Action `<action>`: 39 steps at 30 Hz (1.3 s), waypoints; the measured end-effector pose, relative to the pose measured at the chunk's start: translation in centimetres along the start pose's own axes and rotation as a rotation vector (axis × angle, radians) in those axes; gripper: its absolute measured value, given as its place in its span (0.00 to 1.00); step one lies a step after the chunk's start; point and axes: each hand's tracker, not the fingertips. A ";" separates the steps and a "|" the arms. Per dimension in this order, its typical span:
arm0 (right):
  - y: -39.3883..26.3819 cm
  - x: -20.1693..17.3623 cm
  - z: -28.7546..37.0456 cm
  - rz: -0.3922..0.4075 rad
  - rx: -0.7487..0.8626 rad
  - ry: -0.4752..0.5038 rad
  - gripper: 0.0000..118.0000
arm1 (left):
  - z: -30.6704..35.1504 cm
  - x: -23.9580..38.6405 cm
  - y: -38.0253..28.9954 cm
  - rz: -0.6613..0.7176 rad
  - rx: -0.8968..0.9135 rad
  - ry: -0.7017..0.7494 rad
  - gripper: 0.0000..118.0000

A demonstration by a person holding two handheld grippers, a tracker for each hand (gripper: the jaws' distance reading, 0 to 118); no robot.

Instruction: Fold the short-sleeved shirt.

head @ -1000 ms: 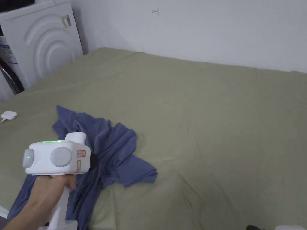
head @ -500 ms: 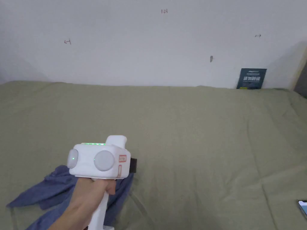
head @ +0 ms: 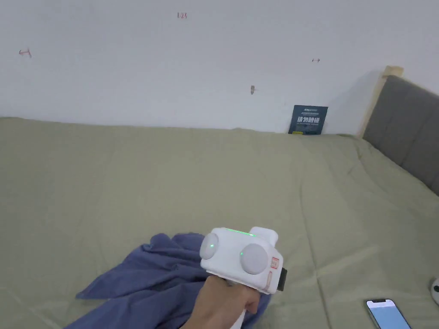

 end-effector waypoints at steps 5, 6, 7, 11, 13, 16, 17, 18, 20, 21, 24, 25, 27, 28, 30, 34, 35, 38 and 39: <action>-0.3 0.0 -0.1 -0.010 -0.005 0.010 0.01 | -1.1 -0.4 -1.0 0.002 -0.014 0.009 0.02; -0.4 -0.1 -0.2 -0.009 -0.008 0.011 0.01 | -0.5 -0.6 -1.2 0.005 -0.001 0.005 0.06; -0.3 -0.2 -0.1 -0.006 -0.014 0.012 0.01 | 0.2 -0.6 -1.3 0.008 0.009 0.003 0.41; -0.1 -1.0 0.7 0.007 -0.001 0.028 0.01 | 3.6 -1.1 -2.5 0.016 0.058 0.037 0.96; 0.0 -1.6 1.2 0.011 0.008 0.040 0.01 | 6.4 -2.4 -4.1 0.057 0.096 0.015 0.96; -0.4 -2.6 1.7 0.026 0.019 0.067 0.01 | 15.9 -5.1 -9.3 0.066 0.135 0.030 0.96; -0.5 -2.9 1.8 0.030 0.022 0.074 0.01 | 17.9 -6.0 -10.8 0.064 0.157 0.067 0.96; -0.6 -3.4 1.8 0.035 0.023 0.084 0.01 | 18.2 -7.3 -13.2 0.069 0.166 0.083 0.96; -0.9 -4.2 1.9 0.045 0.024 0.111 0.01 | 21.5 -9.2 -17.2 0.108 0.171 0.131 0.94; -0.9 -4.8 1.9 0.052 0.020 0.122 0.01 | 22.8 -10.2 -19.4 0.145 0.166 0.150 0.91; -1.0 -6.4 2.1 0.093 0.031 0.137 0.01 | 26.5 -11.7 -24.9 0.235 0.174 0.242 0.57; -1.0 -6.9 2.2 0.107 0.036 0.146 0.01 | 27.1 -12.3 -26.7 0.277 0.187 0.268 0.10; -1.0 -7.8 2.1 0.125 0.036 0.156 0.01 | 27.1 -14.4 -29.2 0.371 0.213 0.304 0.03; -0.9 -8.1 2.0 0.135 0.034 0.167 0.01 | 27.3 -15.1 -30.0 0.390 0.211 0.331 0.03; -0.8 -9.0 2.0 0.160 0.031 0.170 0.01 | 28.0 -15.5 -31.5 0.403 0.217 0.330 0.03; -0.6 -10.0 2.0 0.186 0.031 0.183 0.01 | 28.2 -16.8 -33.1 0.426 0.225 0.344 0.03; -0.7 -10.1 1.8 0.188 0.030 0.184 0.01 | 28.2 -17.0 -33.2 0.430 0.226 0.350 0.03; -0.8 -10.5 1.5 0.195 0.019 0.183 0.01 | 28.0 -17.2 -33.6 0.423 0.206 0.345 0.03; -1.0 -10.6 1.3 0.198 0.015 0.184 0.01 | 27.9 -17.5 -33.5 0.414 0.198 0.337 0.03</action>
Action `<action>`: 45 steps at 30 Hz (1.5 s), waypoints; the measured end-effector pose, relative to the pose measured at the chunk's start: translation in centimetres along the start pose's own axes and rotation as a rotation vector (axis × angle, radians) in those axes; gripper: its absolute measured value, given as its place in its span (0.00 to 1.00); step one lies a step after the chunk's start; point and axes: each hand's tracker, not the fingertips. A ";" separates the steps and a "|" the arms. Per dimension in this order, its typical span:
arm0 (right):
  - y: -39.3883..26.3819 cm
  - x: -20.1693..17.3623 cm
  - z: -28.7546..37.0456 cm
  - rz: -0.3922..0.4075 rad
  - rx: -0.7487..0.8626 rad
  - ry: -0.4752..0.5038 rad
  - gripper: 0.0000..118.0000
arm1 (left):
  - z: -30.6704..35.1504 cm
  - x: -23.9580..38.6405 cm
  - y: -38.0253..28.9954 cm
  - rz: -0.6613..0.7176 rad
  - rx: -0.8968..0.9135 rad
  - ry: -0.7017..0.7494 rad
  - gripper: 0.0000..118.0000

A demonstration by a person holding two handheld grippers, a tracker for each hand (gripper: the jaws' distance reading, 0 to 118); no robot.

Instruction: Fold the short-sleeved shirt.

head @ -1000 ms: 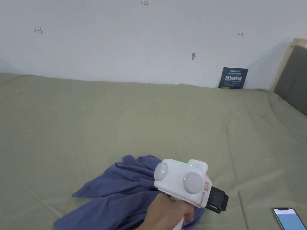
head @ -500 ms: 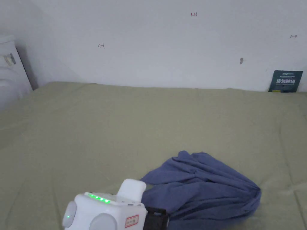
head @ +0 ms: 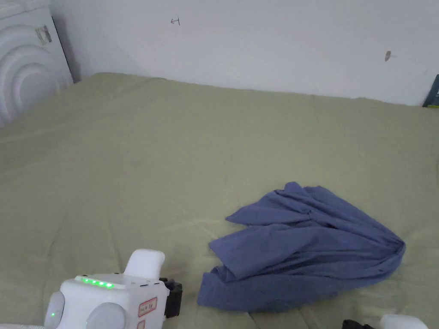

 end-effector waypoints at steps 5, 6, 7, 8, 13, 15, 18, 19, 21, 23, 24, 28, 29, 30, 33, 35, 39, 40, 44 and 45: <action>-0.3 0.0 -0.7 -0.001 -0.024 -0.004 0.01 | -2.0 -0.4 1.8 -0.022 -0.015 -0.005 0.03; -0.3 0.1 -0.9 -0.004 -0.029 -0.004 0.01 | -2.6 -0.2 2.5 -0.026 -0.020 -0.012 0.03; -0.4 0.2 -1.1 -0.006 -0.033 -0.004 0.01 | -3.1 0.2 3.2 -0.042 -0.032 -0.027 0.02; -0.5 0.4 -1.4 -0.008 -0.037 -0.005 0.01 | -3.7 0.4 3.8 -0.048 -0.032 -0.028 0.03; -0.2 1.2 -2.5 -0.027 -0.061 -0.012 0.01 | -8.5 1.9 8.2 -0.078 -0.027 -0.003 1.00; -0.2 1.5 -3.2 -0.039 -0.076 -0.011 0.01 | -9.8 2.1 9.1 -0.073 -0.078 -0.002 0.98; -0.5 2.1 -4.0 -0.041 -0.096 -0.013 0.01 | -12.2 2.8 9.6 -0.072 -0.111 0.050 0.98; -0.5 2.3 -4.2 -0.042 -0.100 -0.014 0.01 | -15.0 1.8 10.5 -0.066 -0.122 0.054 0.97; -1.0 2.9 -4.6 -0.045 -0.110 -0.013 0.01 | -17.2 1.9 10.6 -0.073 -0.163 0.053 0.87; -1.0 3.2 -4.9 -0.046 -0.121 -0.020 0.01 | -17.8 2.5 10.0 -0.090 -0.193 0.057 0.73; -1.7 4.0 -5.3 -0.049 -0.121 -0.020 0.01 | -17.3 2.8 9.6 -0.134 -0.160 0.107 0.68; -1.4 3.9 -5.6 -0.053 -0.124 -0.026 0.01 | -13.2 2.3 9.8 -0.138 -0.039 0.034 0.00; -1.3 3.9 -5.7 -0.053 -0.122 -0.032 0.01 | -12.9 1.4 11.3 -0.098 -0.109 0.005 0.00; -1.1 4.0 -5.7 -0.054 -0.118 -0.035 0.01 | -12.5 0.8 11.7 -0.084 -0.124 -0.016 0.00; 0.3 3.9 -5.2 -0.056 -0.093 -0.040 0.01 | -12.0 1.5 10.7 -0.085 -0.083 -0.014 0.00; 1.3 3.9 -5.2 -0.046 -0.077 -0.043 0.01 | -12.6 2.0 9.8 -0.073 -0.069 -0.026 0.00; 4.7 3.4 -6.3 0.014 -0.038 -0.006 0.01 | -13.1 2.0 9.8 -0.076 -0.070 -0.025 0.00; 5.4 3.7 -7.3 0.042 -0.025 0.003 0.01 | -13.2 2.2 9.7 -0.068 -0.069 -0.033 0.00; 10.0 2.8 -10.8 0.158 0.008 -0.001 0.01 | -13.6 0.9 9.4 -0.049 -0.063 -0.060 0.00; 11.5 2.5 -12.0 0.189 0.012 0.018 0.01 | -13.6 1.0 9.4 -0.046 -0.064 -0.063 0.00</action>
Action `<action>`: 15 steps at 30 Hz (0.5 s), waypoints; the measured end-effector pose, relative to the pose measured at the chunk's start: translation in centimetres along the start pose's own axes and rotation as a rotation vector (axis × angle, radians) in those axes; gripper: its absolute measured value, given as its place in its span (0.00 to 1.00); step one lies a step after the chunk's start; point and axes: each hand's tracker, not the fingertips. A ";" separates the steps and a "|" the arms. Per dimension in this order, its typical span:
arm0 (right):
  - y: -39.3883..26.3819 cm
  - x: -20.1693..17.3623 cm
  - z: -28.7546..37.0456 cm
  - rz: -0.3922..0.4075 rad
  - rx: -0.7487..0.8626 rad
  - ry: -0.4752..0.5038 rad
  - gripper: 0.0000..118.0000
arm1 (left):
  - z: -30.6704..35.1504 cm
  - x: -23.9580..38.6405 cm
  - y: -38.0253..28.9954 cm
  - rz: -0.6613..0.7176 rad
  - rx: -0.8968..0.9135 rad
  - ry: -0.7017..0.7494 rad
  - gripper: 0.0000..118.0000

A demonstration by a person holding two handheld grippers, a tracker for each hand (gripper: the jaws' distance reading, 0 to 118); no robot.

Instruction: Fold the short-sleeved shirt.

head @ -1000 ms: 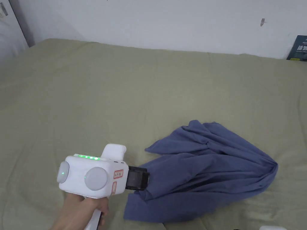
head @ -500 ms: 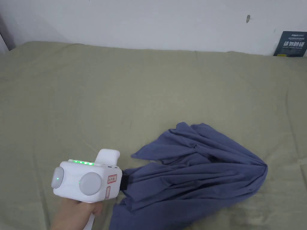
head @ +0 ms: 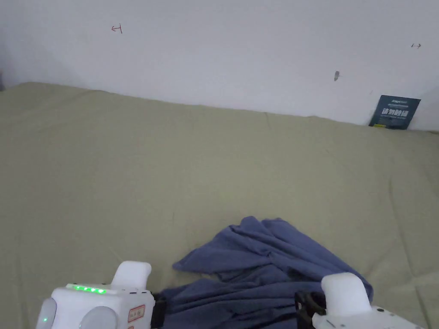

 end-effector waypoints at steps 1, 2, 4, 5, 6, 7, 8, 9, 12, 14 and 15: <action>1.4 -0.1 -1.2 0.031 -0.012 0.019 0.01 | 0.2 0.1 -0.1 0.001 -0.006 -0.005 0.00; 2.6 -0.3 -2.3 0.065 -0.012 0.033 0.01 | 0.4 0.2 -0.2 0.001 -0.008 -0.009 0.00; 6.1 -1.3 -4.8 0.144 -0.022 0.033 0.01 | 0.2 0.6 -0.4 -0.001 -0.005 -0.015 0.00; 7.2 -1.4 -6.2 0.169 -0.036 0.032 0.01 | 0.1 0.7 -0.4 0.000 -0.008 -0.016 0.00; 8.5 -1.5 -7.7 0.189 -0.045 0.016 0.01 | 0.3 0.3 -0.4 0.001 -0.006 -0.021 0.00; 9.8 -1.2 -9.4 0.188 -0.055 0.023 0.01 | 0.3 0.3 -0.4 0.000 -0.005 -0.027 0.00; 10.8 -1.2 -10.7 0.196 -0.074 0.037 0.01 | 0.3 0.3 -0.4 0.000 -0.007 -0.030 0.00; 11.9 -1.2 -12.1 0.196 -0.089 0.030 0.01 | 0.2 0.3 -0.4 0.005 -0.007 -0.034 0.00; 14.5 -1.1 -15.3 0.213 -0.098 0.019 0.01 | 0.5 0.2 -0.5 0.012 -0.007 -0.050 0.00; 16.0 -1.1 -17.2 0.221 -0.150 0.046 0.18 | 0.5 -0.1 -0.4 0.017 -0.007 -0.056 0.00; 16.5 -1.0 -18.4 0.216 -0.195 0.066 0.55 | 0.5 -0.1 -0.4 0.020 -0.010 -0.062 0.00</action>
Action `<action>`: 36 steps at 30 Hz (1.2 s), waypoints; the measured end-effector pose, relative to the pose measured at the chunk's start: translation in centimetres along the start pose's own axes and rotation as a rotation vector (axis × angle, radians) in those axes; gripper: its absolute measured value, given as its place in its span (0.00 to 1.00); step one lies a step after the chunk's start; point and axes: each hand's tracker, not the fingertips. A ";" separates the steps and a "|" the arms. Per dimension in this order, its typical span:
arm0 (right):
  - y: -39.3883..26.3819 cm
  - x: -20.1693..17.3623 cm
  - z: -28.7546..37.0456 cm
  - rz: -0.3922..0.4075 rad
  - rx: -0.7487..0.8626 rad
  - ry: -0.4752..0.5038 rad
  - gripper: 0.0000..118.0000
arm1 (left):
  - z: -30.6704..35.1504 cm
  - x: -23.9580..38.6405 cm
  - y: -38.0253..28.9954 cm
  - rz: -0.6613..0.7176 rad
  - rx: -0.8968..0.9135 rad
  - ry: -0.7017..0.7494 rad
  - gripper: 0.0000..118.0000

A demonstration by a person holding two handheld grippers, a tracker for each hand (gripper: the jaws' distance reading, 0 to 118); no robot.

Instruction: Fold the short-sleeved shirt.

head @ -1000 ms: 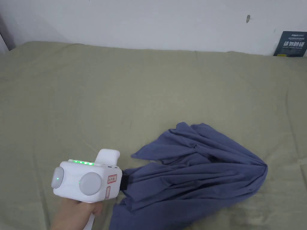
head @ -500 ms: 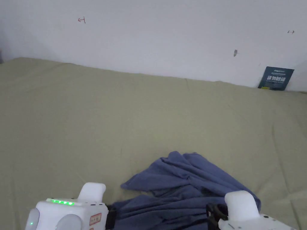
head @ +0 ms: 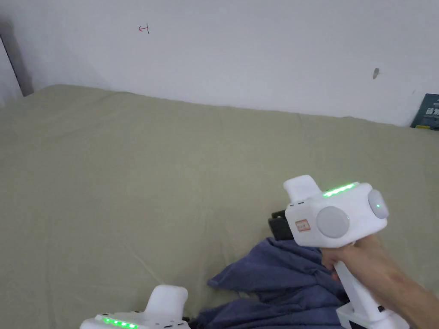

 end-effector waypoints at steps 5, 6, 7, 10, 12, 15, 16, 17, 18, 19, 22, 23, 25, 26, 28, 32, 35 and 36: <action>1.3 -0.3 -4.6 0.039 -0.118 -0.005 0.99 | -0.1 0.0 0.1 -0.017 -0.001 -0.005 0.00; 1.4 -0.4 -5.5 0.073 -0.144 0.000 0.98 | -0.1 -0.1 0.1 -0.015 -0.004 -0.005 0.00; 1.3 -0.5 -6.2 0.088 -0.163 0.002 0.96 | -0.1 -0.3 0.1 -0.008 -0.007 -0.008 0.00; -0.5 -1.2 -7.9 0.135 -0.229 -0.033 0.74 | -0.4 -0.2 0.1 0.008 -0.013 -0.013 0.00; -1.2 -1.3 -7.4 0.064 -0.200 0.058 0.53 | -0.5 -0.3 0.1 0.016 -0.018 -0.012 0.00; -0.4 -1.0 -5.6 0.079 -0.161 0.010 0.04 | -1.1 -0.5 -0.2 0.009 -0.033 -0.018 0.00; -0.8 -0.8 -5.1 0.074 -0.141 -0.018 0.04 | -1.1 -0.6 -0.3 0.012 -0.036 -0.014 0.00; -0.6 -0.3 -4.3 0.054 -0.160 0.020 0.04 | -1.0 -0.5 -0.2 0.019 -0.038 -0.013 0.00; -0.6 0.3 -3.3 0.028 -0.153 0.039 0.04 | -0.7 -0.5 0.0 0.027 -0.038 -0.014 0.00; -0.5 0.8 -2.0 0.010 -0.124 0.026 0.04 | -0.3 -0.6 0.0 0.036 -0.026 -0.012 0.00; -0.5 2.3 2.8 -0.044 -0.045 0.003 0.04 | 1.3 -0.3 0.7 0.051 0.012 0.007 0.00; -0.4 3.2 4.4 -0.049 -0.022 -0.016 0.04 | 2.5 0.0 1.2 0.055 0.021 0.006 0.00; -0.5 4.9 7.5 -0.049 -0.004 -0.036 0.04 | 4.1 0.4 1.9 0.065 0.049 0.017 0.00; -0.7 5.8 9.7 -0.060 0.029 -0.058 0.04 | 4.8 0.6 2.3 0.057 0.064 0.022 0.00; -1.0 7.7 12.9 -0.067 0.079 -0.102 0.04 | 6.3 0.6 3.1 0.066 0.088 0.042 0.00; -2.7 11.6 21.5 -0.151 0.168 -0.168 0.04 | 10.6 1.9 4.7 0.049 0.194 0.104 0.00; -4.6 14.4 27.3 -0.209 0.233 -0.203 0.04 | 14.9 2.7 6.7 0.021 0.303 0.140 0.00; -5.1 15.0 28.8 -0.226 0.253 -0.214 0.04 | 16.2 2.9 7.4 0.016 0.317 0.139 0.00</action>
